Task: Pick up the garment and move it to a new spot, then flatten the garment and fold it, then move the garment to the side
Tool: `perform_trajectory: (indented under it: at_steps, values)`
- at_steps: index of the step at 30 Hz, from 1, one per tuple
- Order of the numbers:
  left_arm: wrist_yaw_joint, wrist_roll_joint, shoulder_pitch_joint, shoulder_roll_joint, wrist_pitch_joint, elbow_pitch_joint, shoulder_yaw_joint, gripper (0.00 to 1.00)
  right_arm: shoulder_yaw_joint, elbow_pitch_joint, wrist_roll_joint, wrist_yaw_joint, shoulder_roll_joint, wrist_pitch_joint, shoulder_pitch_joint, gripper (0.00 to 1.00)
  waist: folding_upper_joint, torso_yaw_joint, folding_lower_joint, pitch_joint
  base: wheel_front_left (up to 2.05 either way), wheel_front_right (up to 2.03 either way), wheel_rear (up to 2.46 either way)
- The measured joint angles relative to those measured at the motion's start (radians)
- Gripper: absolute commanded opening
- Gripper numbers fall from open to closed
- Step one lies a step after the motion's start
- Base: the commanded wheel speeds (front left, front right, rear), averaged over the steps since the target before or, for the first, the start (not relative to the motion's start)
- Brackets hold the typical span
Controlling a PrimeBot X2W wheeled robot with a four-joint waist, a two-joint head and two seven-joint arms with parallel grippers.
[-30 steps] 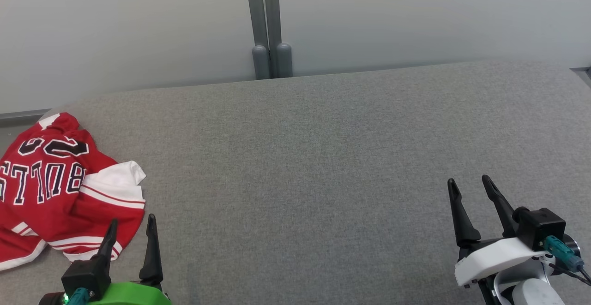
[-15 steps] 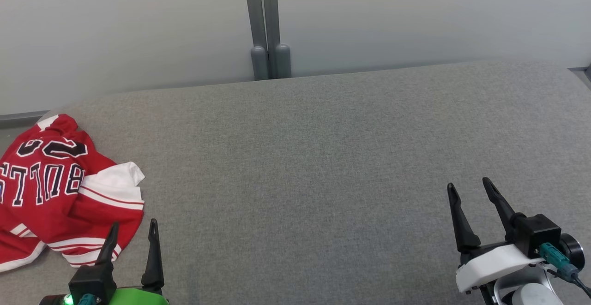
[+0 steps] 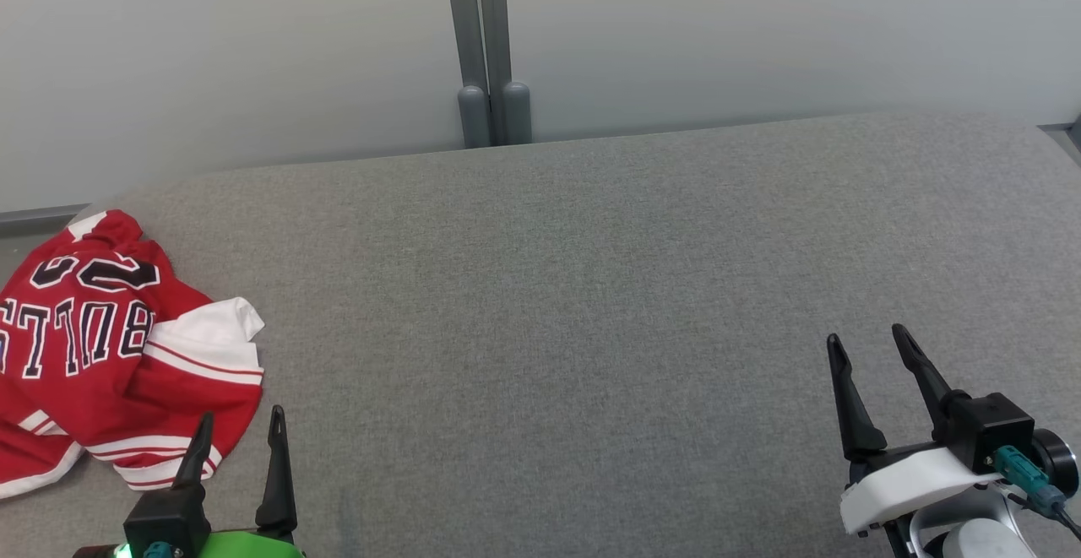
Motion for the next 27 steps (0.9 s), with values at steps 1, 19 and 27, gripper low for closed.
perform_trajectory:
  at_steps: [1,19,27]
  values:
    - [0.000,0.000,0.000,-0.001,0.000,0.001,0.001,1.00,0.000,0.000,0.001,0.000,0.000,0.000,0.000,1.00,0.0000,0.000,0.0000,0.000,0.00,0.00,0.00]
    - [-0.009,0.019,-0.004,-0.006,0.000,0.017,0.009,1.00,0.044,-0.011,0.015,0.000,0.011,0.000,0.016,1.00,0.0000,0.105,0.0000,-0.006,0.00,0.00,0.00]
    - [-0.008,0.019,0.020,0.002,0.000,0.011,0.041,1.00,0.088,-0.002,0.025,0.000,0.014,0.000,0.009,1.00,0.0000,0.228,0.0000,-0.015,0.00,0.00,0.00]
